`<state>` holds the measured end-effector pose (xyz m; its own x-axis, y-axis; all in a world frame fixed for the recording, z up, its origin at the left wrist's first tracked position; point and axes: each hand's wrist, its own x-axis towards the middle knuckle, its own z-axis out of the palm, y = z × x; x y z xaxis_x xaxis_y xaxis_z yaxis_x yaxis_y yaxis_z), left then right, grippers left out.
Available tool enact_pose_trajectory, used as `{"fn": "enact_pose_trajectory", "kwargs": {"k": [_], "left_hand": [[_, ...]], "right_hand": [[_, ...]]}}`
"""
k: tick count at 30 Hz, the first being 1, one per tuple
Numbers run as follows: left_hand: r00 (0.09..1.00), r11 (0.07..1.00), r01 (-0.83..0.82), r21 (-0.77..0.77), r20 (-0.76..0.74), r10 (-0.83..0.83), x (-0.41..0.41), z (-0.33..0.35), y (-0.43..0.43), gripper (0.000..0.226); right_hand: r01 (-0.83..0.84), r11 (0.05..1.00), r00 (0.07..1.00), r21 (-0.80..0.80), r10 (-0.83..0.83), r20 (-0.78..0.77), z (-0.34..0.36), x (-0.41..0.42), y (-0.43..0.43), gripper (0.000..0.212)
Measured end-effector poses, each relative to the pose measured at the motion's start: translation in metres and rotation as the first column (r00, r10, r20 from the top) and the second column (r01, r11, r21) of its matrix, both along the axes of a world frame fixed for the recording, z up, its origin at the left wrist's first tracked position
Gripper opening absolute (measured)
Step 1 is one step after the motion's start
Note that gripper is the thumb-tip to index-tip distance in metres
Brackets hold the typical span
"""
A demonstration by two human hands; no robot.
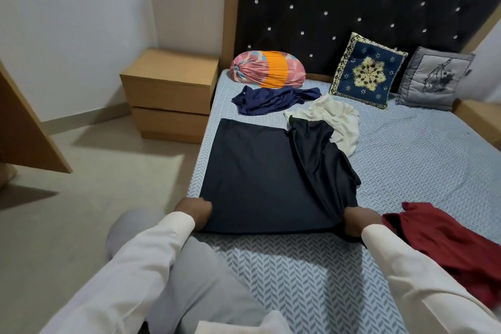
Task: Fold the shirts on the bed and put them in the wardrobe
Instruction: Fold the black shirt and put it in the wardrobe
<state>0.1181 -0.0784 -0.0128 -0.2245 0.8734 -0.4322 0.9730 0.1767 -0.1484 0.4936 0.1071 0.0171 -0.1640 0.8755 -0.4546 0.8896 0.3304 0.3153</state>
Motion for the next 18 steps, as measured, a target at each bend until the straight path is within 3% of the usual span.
{"fn": "enact_pose_trajectory", "kwargs": {"k": [5, 13, 16, 18], "left_hand": [[0.996, 0.987, -0.051, -0.154, 0.06, 0.061, -0.002, -0.006, -0.024, 0.042], [0.987, 0.944, -0.043, -0.328, 0.13, 0.091, 0.009, 0.008, -0.023, 0.041], [0.979, 0.912, -0.046, -0.407, 0.164, 0.122, 0.008, 0.007, -0.025, 0.04], [0.975, 0.927, -0.014, -0.375, 0.202, 0.096, 0.01, 0.002, -0.021, 0.033]], "right_hand": [[0.031, 0.992, 0.998, -0.121, -0.023, 0.065, -0.009, -0.007, -0.029, 0.052], [0.053, 0.996, 0.998, -0.068, -0.05, 0.046, -0.02, 0.01, -0.057, 0.046], [0.128, 0.929, 0.992, -0.346, -0.123, 0.036, -0.018, 0.013, -0.064, 0.045], [0.262, 0.815, 0.941, -0.517, -0.335, -0.052, -0.019, 0.021, -0.065, 0.023]]}}
